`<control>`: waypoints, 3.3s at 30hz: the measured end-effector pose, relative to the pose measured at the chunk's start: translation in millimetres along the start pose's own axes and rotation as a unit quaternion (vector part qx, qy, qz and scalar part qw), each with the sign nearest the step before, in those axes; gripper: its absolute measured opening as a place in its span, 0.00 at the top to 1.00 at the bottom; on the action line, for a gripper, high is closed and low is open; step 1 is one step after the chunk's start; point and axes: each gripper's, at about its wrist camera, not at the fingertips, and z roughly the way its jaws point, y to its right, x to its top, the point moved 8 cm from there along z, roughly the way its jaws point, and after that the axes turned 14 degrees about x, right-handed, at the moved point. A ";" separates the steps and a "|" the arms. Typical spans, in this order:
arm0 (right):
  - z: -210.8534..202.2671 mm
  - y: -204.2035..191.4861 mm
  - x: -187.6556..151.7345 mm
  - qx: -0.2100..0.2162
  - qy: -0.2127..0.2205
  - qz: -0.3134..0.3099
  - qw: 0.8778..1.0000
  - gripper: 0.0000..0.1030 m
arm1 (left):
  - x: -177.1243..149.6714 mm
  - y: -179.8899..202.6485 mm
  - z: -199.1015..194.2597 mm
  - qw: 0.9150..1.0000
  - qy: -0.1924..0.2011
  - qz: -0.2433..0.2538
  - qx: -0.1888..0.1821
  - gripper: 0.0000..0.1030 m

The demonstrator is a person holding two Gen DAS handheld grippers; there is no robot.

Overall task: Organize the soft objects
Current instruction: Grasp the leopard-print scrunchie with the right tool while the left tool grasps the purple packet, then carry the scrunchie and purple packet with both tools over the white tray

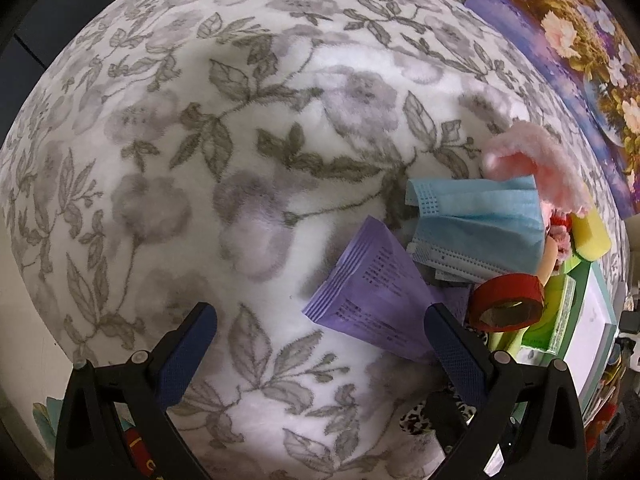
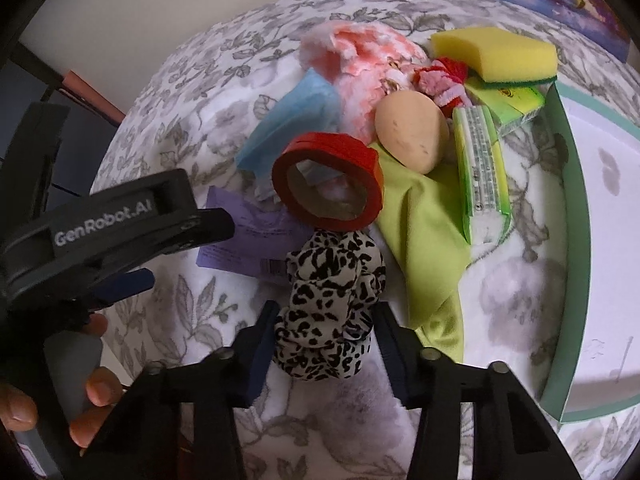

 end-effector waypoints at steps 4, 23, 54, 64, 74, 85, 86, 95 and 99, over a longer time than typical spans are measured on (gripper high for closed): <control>-5.5 1.1 -0.3 0.000 0.002 -0.002 1.000 0.67 | -3.3 10.2 5.0 1.000 0.000 0.014 0.006 0.00; -39.2 12.7 4.4 0.009 0.031 0.013 0.999 0.76 | -12.1 43.4 -15.0 0.998 0.016 0.059 0.000 0.00; -38.8 47.8 -1.1 -0.016 0.013 0.062 0.998 0.76 | -39.3 166.7 -18.6 0.984 0.063 0.163 0.029 0.43; -36.6 48.5 -1.1 -0.019 0.009 0.059 0.998 0.76 | -43.8 186.6 -27.8 0.985 0.061 0.163 0.006 0.65; -35.6 48.4 -1.3 -0.019 0.008 0.059 0.998 0.76 | -54.1 193.7 -37.1 0.987 0.059 0.151 -0.004 0.76; -40.9 46.5 -0.2 -0.015 0.009 0.050 0.999 0.76 | -44.6 144.4 -62.0 0.989 0.086 0.121 -0.003 0.77; -42.9 45.4 0.3 -0.015 0.012 0.048 0.999 0.76 | -45.7 142.7 -66.6 0.989 0.092 0.120 -0.002 0.77; -80.9 37.2 12.6 0.016 0.062 0.046 0.997 0.76 | -35.6 137.3 -100.5 0.984 0.134 0.121 -0.003 0.77; -100.5 37.9 20.3 0.023 0.089 0.050 0.994 0.76 | -34.6 143.7 -116.0 0.982 0.141 0.123 -0.013 0.77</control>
